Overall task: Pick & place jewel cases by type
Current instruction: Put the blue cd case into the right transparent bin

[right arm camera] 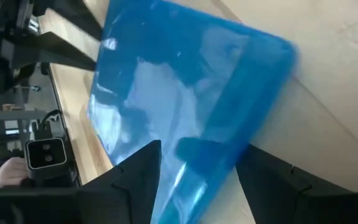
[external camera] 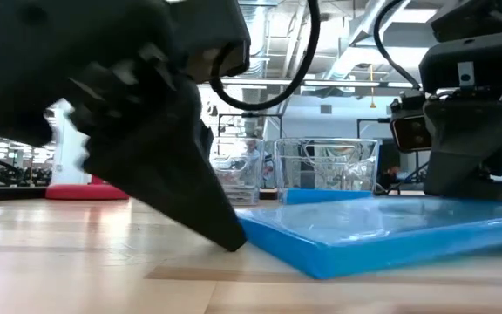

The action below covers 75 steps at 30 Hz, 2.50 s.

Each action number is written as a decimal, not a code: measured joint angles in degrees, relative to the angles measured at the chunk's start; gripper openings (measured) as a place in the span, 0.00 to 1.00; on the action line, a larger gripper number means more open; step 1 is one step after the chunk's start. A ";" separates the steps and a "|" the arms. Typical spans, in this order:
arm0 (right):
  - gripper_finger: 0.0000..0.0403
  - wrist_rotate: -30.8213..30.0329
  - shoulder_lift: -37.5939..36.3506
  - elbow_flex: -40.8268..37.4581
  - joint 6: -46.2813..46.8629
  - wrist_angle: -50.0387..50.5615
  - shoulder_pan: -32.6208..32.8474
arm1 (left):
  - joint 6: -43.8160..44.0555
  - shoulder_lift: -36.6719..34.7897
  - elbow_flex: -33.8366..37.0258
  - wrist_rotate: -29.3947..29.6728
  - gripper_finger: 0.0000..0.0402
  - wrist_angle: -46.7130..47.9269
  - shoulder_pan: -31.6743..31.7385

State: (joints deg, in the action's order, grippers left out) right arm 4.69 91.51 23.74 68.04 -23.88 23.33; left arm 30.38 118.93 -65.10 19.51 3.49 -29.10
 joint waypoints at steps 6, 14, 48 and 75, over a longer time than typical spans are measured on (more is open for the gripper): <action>0.50 -0.17 1.25 0.12 1.41 -1.15 0.58 | 4.13 0.15 0.02 2.72 0.38 0.32 0.44; 0.49 -0.98 0.34 0.02 -2.12 -2.41 -0.05 | 4.14 0.15 0.02 2.32 0.38 0.49 0.46; 0.13 -8.96 -20.62 -0.12 -18.61 6.52 2.30 | 1.09 0.09 0.00 1.98 0.38 1.66 0.37; 0.12 -19.32 -46.41 13.40 -28.25 45.92 -1.14 | -7.36 -0.35 -0.02 12.40 0.38 6.59 0.24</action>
State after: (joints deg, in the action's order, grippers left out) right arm -14.63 45.11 37.14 39.80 22.04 22.19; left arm 23.02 118.58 -65.12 31.92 10.08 -28.87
